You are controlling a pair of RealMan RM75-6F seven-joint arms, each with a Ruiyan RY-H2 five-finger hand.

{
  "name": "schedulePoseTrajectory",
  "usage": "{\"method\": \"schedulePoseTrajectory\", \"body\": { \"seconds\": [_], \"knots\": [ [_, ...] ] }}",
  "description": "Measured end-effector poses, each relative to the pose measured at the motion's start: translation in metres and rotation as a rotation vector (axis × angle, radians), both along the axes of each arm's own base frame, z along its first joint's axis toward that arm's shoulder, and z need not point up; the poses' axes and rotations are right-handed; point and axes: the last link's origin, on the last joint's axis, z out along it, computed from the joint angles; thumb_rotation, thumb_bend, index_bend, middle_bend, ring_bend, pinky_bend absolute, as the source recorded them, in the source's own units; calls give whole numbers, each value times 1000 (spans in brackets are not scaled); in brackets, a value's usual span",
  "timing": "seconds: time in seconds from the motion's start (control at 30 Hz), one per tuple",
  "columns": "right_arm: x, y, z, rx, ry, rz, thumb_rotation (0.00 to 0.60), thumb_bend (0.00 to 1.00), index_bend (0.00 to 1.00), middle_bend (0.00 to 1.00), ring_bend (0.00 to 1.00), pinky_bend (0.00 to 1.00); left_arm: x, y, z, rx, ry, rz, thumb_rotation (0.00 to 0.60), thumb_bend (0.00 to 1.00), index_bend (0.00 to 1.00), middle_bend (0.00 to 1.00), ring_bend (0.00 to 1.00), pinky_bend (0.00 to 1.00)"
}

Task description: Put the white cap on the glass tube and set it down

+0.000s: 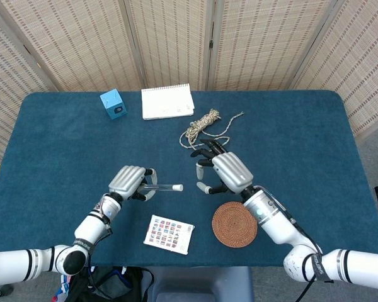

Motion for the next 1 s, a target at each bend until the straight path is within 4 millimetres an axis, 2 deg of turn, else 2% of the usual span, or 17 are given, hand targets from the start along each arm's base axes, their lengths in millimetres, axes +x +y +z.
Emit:
{"method": "schedulePoseTrajectory", "body": {
  "seconds": [0.27,0.53,0.73,1.0],
  "knots": [
    [-21,0,16,-47,10,-47,600,274,565,241,0,0,-11,9,-14,76,191,-40,600,409,534,969,990,1000],
    [-40,1,23,-66,25,-90,600,275,564,241,0,0,-4,13,-41,99,329,-73,600,406,507,969,990,1000],
    [-52,0,26,-72,35,-118,600,274,563,241,0,0,3,17,-59,97,379,-74,600,405,487,969,990,1000],
    [-63,-2,26,-67,38,-150,600,275,562,241,0,0,5,20,-71,81,406,-53,600,404,418,969,990,1000]
  ]
}}
